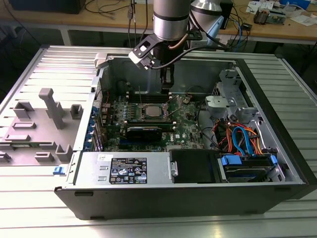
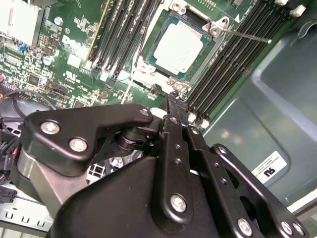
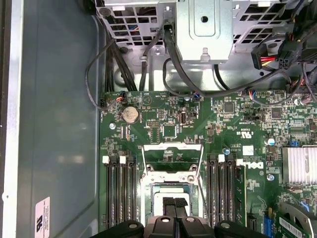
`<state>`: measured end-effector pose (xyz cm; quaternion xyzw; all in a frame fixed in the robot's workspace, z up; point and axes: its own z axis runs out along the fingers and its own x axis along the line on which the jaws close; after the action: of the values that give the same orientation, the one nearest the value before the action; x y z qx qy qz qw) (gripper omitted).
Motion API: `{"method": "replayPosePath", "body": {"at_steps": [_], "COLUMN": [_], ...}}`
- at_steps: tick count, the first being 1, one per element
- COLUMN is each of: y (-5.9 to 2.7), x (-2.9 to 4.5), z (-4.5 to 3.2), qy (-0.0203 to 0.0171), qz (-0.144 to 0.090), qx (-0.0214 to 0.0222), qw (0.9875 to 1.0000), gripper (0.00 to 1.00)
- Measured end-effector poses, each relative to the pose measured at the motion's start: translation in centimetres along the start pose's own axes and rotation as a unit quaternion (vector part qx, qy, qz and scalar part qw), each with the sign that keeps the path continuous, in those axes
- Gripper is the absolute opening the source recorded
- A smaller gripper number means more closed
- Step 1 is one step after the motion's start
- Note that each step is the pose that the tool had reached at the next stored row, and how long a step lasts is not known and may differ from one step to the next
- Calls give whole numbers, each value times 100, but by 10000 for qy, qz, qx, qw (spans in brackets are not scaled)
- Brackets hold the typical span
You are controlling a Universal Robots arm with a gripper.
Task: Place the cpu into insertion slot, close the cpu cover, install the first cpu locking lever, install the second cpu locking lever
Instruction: 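Close the cpu cover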
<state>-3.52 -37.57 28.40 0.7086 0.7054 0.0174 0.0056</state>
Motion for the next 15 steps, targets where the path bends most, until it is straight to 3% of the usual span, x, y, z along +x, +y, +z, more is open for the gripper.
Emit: {"method": "replayPosePath", "body": {"at_steps": [15], "y": [90], "x": [0], "z": [3], "qy": [0], "qz": [0], "qx": [0], "qw": [10000], "gripper": [11]}}
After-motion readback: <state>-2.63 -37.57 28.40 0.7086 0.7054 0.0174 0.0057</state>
